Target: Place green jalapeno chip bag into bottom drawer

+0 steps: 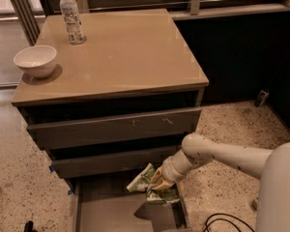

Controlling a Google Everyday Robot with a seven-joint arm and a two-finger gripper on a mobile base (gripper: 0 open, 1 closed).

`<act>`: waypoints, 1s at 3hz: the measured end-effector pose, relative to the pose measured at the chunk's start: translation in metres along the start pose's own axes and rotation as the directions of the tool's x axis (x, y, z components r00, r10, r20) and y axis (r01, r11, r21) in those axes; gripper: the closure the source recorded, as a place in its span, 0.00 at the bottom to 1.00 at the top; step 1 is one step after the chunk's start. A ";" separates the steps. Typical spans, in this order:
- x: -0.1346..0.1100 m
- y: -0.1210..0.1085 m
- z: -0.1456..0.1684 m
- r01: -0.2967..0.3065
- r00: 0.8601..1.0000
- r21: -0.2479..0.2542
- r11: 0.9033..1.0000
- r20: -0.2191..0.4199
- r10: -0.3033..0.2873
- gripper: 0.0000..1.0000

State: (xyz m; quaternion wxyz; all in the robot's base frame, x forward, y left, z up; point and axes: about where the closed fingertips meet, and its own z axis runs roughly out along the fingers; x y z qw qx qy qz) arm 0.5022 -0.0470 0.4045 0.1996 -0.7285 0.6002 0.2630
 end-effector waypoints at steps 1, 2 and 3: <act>0.024 0.010 0.070 0.054 0.996 -0.061 0.997 0.073 -0.049 1.00; 0.030 0.012 0.077 0.061 0.996 -0.058 0.996 0.068 -0.057 1.00; 0.049 0.003 0.099 0.123 0.991 -0.007 0.992 0.059 -0.122 1.00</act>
Offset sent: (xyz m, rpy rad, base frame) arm -0.0072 0.0162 -0.0494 0.0502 0.0118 0.0648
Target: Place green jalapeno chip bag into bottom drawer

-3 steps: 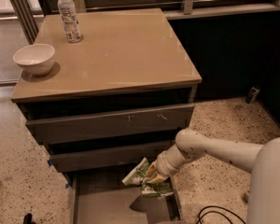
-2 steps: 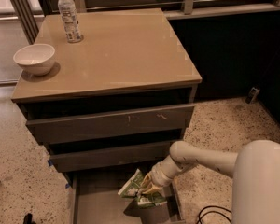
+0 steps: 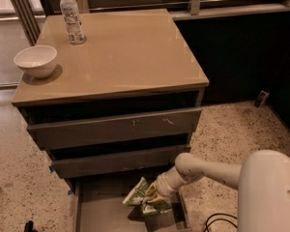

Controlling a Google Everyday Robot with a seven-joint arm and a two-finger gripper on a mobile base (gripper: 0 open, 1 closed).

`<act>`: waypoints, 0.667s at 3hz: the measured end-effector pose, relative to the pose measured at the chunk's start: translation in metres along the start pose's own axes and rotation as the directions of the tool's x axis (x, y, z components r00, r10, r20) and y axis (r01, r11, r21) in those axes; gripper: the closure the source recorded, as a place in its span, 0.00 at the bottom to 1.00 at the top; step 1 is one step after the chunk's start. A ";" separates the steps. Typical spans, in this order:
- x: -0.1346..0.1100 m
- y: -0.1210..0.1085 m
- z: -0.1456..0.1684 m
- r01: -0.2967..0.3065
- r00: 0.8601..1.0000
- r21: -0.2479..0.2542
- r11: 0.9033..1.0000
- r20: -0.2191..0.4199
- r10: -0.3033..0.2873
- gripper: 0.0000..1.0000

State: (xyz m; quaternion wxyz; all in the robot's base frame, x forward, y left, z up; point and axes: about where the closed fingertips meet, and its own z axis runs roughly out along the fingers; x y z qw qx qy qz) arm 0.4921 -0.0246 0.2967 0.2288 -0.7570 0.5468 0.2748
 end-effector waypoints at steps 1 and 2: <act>0.034 -0.017 0.036 0.078 0.996 0.053 0.996 0.029 -0.080 1.00; 0.034 -0.017 0.036 0.078 0.996 0.053 0.996 0.029 -0.080 1.00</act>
Offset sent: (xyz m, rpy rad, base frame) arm 0.0091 0.0052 -0.0340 0.0412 -0.0515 0.0246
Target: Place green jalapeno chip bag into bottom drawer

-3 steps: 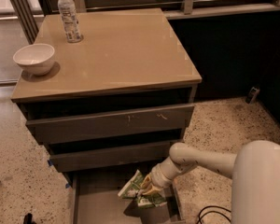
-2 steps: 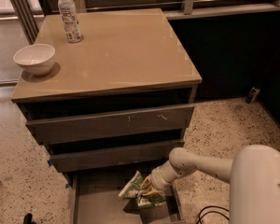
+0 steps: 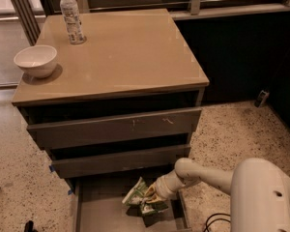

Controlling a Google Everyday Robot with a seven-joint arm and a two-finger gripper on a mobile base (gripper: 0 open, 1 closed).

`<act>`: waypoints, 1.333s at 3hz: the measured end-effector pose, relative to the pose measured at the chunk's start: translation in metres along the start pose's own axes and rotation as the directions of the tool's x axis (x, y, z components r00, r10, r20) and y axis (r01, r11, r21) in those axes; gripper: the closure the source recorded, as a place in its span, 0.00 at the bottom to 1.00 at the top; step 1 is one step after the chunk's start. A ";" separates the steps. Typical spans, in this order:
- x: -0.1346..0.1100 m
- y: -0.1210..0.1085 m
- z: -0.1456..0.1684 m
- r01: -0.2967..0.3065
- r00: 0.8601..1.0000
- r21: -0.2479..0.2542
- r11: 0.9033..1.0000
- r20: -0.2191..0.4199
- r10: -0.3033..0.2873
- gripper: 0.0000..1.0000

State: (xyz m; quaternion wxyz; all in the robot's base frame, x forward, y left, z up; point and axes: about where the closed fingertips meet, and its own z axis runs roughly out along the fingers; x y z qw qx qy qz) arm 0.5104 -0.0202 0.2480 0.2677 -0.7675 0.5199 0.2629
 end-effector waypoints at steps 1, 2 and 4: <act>0.009 0.001 0.009 -0.026 1.000 0.042 0.999 -0.001 0.026 1.00; 0.025 -0.005 0.025 -0.045 0.999 0.086 0.995 0.010 0.044 1.00; 0.043 -0.014 0.040 -0.057 0.998 0.116 0.992 0.015 0.055 0.81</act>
Offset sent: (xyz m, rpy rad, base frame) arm 0.0275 -0.0007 -0.0604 0.0527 -0.0517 -0.1557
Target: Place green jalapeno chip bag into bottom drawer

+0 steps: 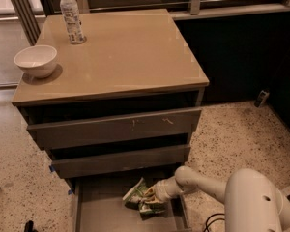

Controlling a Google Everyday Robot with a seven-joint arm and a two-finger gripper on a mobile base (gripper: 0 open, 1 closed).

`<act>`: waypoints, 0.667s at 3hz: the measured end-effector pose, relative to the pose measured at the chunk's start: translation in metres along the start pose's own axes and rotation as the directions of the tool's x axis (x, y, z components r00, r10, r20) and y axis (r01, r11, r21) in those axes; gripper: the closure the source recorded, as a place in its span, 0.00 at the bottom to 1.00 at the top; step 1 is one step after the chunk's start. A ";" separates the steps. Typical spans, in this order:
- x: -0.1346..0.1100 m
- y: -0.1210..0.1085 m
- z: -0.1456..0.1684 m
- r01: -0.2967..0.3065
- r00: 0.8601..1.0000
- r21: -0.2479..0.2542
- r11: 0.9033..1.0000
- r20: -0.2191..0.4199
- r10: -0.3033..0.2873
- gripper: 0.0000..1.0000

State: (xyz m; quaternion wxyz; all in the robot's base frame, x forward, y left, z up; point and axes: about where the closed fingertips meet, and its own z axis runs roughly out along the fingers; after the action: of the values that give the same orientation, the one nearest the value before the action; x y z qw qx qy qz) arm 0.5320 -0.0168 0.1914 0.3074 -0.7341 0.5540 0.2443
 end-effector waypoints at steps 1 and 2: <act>0.000 0.000 0.000 0.000 1.000 0.000 1.000 0.000 0.000 0.58; 0.000 0.000 0.000 0.000 1.000 0.000 1.000 0.000 0.000 0.34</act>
Offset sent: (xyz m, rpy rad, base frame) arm 0.0000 0.0000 0.0000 0.0000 0.0000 0.0000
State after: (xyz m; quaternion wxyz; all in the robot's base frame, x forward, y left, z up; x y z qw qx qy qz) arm 0.5319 -0.0167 0.1914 0.3074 -0.7341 0.5540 0.2443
